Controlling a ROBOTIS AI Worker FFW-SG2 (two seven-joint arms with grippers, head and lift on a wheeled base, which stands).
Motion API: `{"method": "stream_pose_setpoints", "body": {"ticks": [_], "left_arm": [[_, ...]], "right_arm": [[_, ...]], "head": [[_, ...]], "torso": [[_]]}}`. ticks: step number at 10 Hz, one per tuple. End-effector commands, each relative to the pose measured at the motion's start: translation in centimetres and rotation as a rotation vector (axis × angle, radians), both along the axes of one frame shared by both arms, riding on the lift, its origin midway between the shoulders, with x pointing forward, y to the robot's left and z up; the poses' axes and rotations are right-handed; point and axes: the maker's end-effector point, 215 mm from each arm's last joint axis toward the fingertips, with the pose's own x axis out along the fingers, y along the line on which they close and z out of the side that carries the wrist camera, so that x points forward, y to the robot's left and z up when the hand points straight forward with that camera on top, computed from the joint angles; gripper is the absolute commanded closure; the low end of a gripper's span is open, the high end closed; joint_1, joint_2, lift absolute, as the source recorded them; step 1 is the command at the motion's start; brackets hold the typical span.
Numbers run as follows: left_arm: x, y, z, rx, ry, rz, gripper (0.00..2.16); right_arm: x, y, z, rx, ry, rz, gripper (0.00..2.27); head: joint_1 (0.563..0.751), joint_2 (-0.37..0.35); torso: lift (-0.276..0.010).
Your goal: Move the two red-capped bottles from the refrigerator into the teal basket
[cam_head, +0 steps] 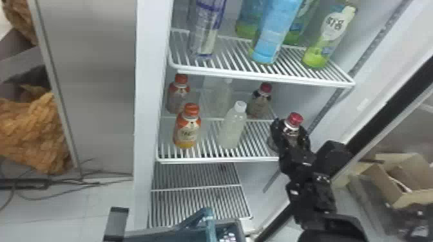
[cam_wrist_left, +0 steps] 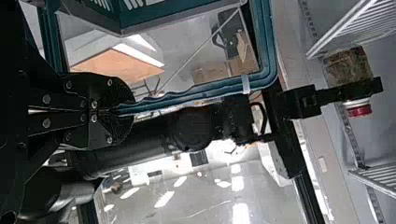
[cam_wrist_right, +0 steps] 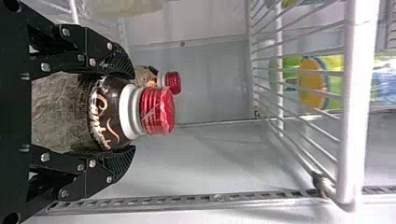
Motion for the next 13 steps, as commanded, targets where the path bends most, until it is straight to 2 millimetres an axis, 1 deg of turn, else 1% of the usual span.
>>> {"method": "stream_pose_setpoints", "body": {"ticks": [1,3,4,6,7,8,11,13], "left_arm": [[0.2,0.1,-0.2,0.009,-0.005,0.006,1.13],[0.3,0.1,-0.2,0.008,-0.006,0.008,1.13],[0.5,0.1,-0.2,0.009,-0.008,0.012,1.13],[0.9,0.3,-0.4,0.014,-0.011,0.023,1.13],[0.8,0.4,-0.3,0.009,-0.007,0.024,1.13],[0.8,0.3,-0.3,0.010,-0.007,0.022,1.13],[1.6,0.4,-0.7,0.020,-0.024,0.044,1.13],[2.2,0.5,-0.9,0.024,-0.029,0.063,1.13]], "right_arm": [[-1.2,1.0,1.2,0.035,-0.021,0.021,0.78],[-2.7,2.8,1.5,0.082,-0.013,0.070,0.78],[-3.4,3.9,1.2,0.108,0.005,0.094,0.78],[-5.9,6.1,1.2,0.150,0.044,0.144,0.78],[-7.3,6.8,1.0,0.150,0.072,0.158,0.78],[-8.3,7.5,0.6,0.173,0.096,0.172,0.78],[-11.2,9.8,-0.4,0.218,0.170,0.221,0.78],[-13.3,12.1,-0.5,0.229,0.227,0.282,0.78]], "head": [[0.695,-0.350],[0.695,-0.350],[0.695,-0.350],[0.695,-0.350],[0.695,-0.350],[0.695,-0.350],[0.695,-0.350],[0.695,-0.350]], "torso": [[-0.228],[-0.228],[-0.228],[-0.228],[-0.228],[-0.228],[-0.228],[-0.228]]}}
